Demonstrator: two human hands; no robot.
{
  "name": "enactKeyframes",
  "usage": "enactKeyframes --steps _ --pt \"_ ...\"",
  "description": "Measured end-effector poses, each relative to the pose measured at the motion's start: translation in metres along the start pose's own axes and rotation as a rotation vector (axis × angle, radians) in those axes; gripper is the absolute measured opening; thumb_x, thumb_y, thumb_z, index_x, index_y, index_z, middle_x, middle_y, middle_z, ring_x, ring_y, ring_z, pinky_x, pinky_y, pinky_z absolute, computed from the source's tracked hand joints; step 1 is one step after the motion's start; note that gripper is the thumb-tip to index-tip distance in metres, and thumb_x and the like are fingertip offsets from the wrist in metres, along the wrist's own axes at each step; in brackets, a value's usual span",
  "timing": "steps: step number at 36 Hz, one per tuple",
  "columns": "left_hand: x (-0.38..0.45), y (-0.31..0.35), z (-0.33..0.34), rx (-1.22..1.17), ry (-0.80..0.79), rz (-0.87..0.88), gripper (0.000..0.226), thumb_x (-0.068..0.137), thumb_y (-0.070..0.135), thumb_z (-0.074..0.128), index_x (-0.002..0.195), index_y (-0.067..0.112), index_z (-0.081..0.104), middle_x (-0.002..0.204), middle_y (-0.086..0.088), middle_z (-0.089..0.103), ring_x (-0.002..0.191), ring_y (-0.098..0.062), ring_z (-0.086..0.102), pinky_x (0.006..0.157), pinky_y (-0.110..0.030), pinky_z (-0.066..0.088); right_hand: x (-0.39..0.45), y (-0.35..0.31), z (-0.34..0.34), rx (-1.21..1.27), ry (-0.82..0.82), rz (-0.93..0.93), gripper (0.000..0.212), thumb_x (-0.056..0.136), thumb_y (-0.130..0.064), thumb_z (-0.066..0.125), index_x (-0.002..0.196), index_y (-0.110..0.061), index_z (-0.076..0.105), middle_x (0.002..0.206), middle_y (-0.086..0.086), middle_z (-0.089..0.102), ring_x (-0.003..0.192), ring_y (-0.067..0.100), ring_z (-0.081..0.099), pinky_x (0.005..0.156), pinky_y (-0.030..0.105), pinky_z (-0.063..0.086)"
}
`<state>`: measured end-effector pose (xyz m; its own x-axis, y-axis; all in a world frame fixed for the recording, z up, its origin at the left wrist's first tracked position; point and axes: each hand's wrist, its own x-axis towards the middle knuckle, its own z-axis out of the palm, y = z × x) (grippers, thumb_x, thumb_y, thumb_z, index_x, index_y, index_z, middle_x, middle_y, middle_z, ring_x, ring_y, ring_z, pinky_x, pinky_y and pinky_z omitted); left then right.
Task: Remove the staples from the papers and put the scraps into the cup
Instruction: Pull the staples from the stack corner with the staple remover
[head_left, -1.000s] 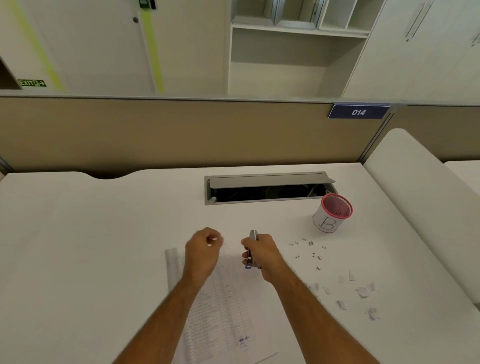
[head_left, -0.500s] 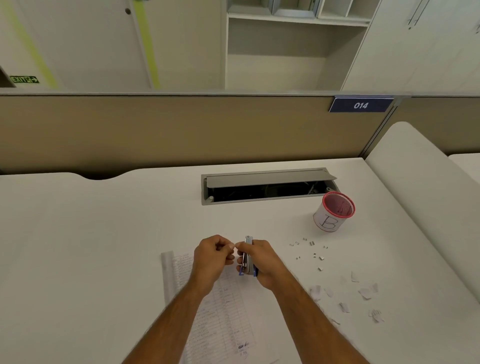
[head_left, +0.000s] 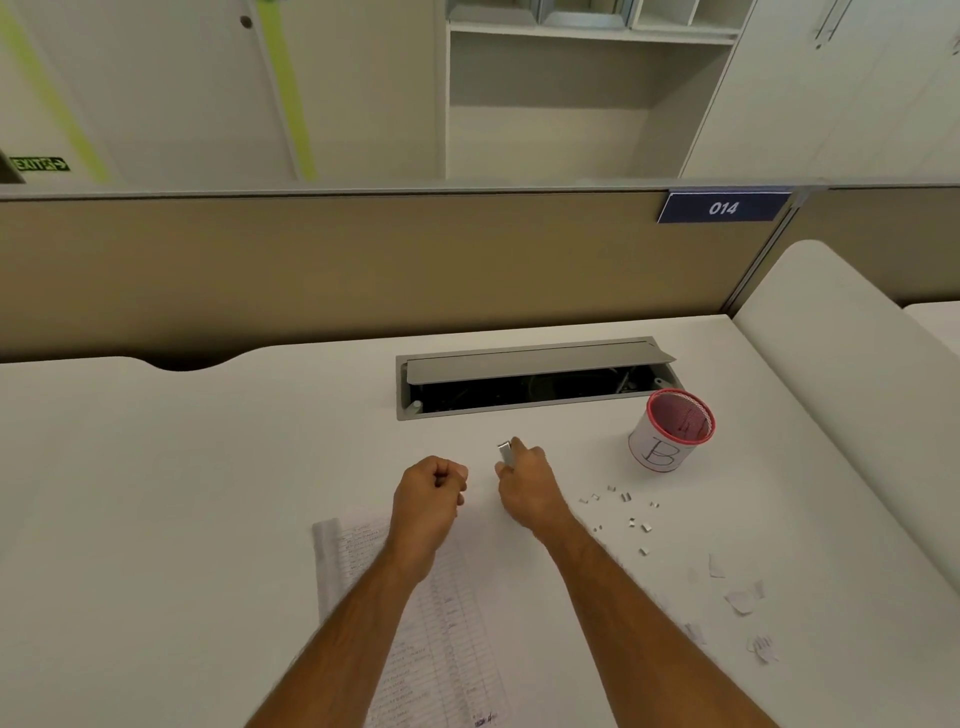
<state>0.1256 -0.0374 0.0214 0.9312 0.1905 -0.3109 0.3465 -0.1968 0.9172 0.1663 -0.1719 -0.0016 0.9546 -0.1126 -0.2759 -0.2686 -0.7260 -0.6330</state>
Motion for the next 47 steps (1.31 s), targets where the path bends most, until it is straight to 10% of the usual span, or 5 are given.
enactKeyframes --steps 7,25,31,38,47 --pt "0.013 0.008 0.015 0.017 0.016 -0.019 0.012 0.099 0.022 0.060 0.088 0.022 0.065 0.089 0.001 0.068 0.079 -0.016 0.064 0.064 -0.018 0.049 0.033 0.020 0.000 -0.409 0.159 -0.245 0.047 0.098 -0.014 0.056 0.144 -0.015 0.047 0.137 0.007 0.051 0.122 0.023 0.044 0.104 0.032 0.039" --pt "0.022 0.016 0.027 -0.004 0.022 -0.022 0.012 0.100 0.019 0.059 0.090 0.019 0.066 0.091 -0.002 0.068 0.081 -0.017 0.063 0.067 -0.021 0.051 0.052 0.042 -0.003 -0.262 0.172 -0.249 0.034 0.099 -0.023 0.058 0.131 -0.014 0.063 0.129 0.004 0.067 0.114 0.019 0.060 0.104 0.027 0.043" --pt "0.015 0.022 0.033 -0.028 0.043 -0.014 0.013 0.100 0.018 0.058 0.090 0.018 0.066 0.090 -0.004 0.067 0.081 -0.017 0.062 0.067 -0.022 0.051 0.025 0.029 -0.018 0.080 0.295 -0.248 0.028 0.097 -0.019 0.061 0.124 -0.013 0.068 0.125 0.003 0.068 0.115 0.018 0.060 0.104 0.031 0.047" --pt "-0.002 0.037 0.052 -0.020 0.072 0.036 0.013 0.102 0.021 0.056 0.098 0.015 0.066 0.092 -0.004 0.068 0.080 -0.016 0.062 0.074 -0.027 0.053 -0.020 0.013 -0.051 0.763 -0.053 -0.143 0.022 0.098 -0.029 0.059 0.100 -0.015 0.075 0.094 0.000 0.076 0.094 0.015 0.071 0.081 0.031 0.059" --pt "-0.022 0.053 0.080 -0.054 0.067 0.100 0.012 0.102 0.021 0.056 0.097 0.019 0.067 0.092 0.000 0.070 0.082 -0.016 0.065 0.071 -0.023 0.053 -0.027 0.026 -0.080 0.823 -0.026 -0.106 0.014 0.097 -0.018 0.059 0.097 -0.012 0.072 0.094 0.005 0.074 0.093 0.021 0.071 0.077 0.030 0.060"
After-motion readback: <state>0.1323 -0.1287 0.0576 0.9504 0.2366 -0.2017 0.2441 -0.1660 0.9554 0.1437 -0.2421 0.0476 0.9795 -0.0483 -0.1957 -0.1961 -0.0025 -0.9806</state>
